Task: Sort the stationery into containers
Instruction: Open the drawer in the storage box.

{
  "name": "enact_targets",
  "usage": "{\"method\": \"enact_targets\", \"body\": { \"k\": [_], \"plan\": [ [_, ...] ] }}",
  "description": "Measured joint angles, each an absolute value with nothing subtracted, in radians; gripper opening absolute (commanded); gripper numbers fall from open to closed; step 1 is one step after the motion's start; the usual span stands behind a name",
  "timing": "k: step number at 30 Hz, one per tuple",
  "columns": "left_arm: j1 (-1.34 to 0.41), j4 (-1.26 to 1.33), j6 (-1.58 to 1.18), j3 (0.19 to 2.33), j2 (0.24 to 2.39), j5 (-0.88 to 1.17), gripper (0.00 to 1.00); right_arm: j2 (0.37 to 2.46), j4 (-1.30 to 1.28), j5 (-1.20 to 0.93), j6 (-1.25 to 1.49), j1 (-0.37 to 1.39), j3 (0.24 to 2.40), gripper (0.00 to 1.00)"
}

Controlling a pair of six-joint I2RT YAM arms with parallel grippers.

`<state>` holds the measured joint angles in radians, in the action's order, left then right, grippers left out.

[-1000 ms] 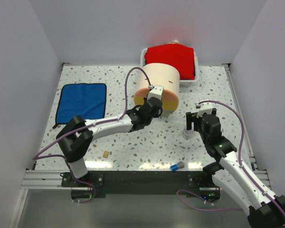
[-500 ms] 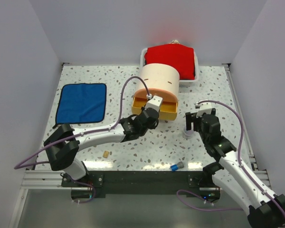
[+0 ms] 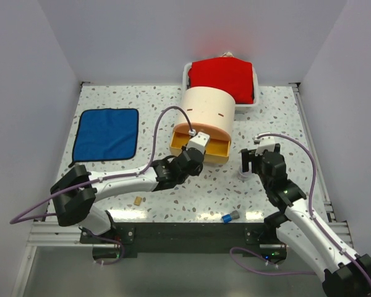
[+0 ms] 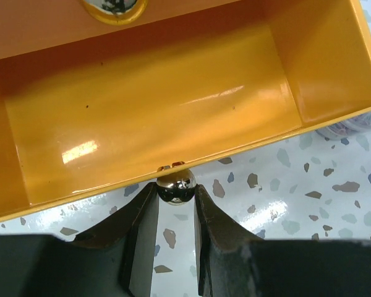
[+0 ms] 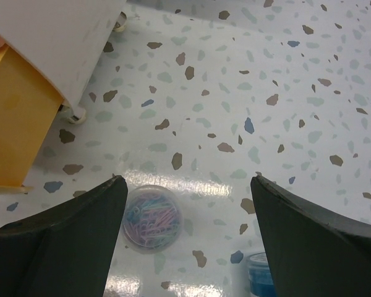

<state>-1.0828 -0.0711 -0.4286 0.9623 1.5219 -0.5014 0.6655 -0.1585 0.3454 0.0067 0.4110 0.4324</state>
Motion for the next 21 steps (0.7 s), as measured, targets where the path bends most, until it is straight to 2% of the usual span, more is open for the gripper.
{"method": "enact_targets", "body": {
  "k": [21],
  "plan": [
    [-1.105, -0.073, -0.371, 0.987, 1.522, -0.527, 0.0, 0.665, -0.128, 0.338, 0.006, 0.392, 0.418, 0.85]
  ]
}}
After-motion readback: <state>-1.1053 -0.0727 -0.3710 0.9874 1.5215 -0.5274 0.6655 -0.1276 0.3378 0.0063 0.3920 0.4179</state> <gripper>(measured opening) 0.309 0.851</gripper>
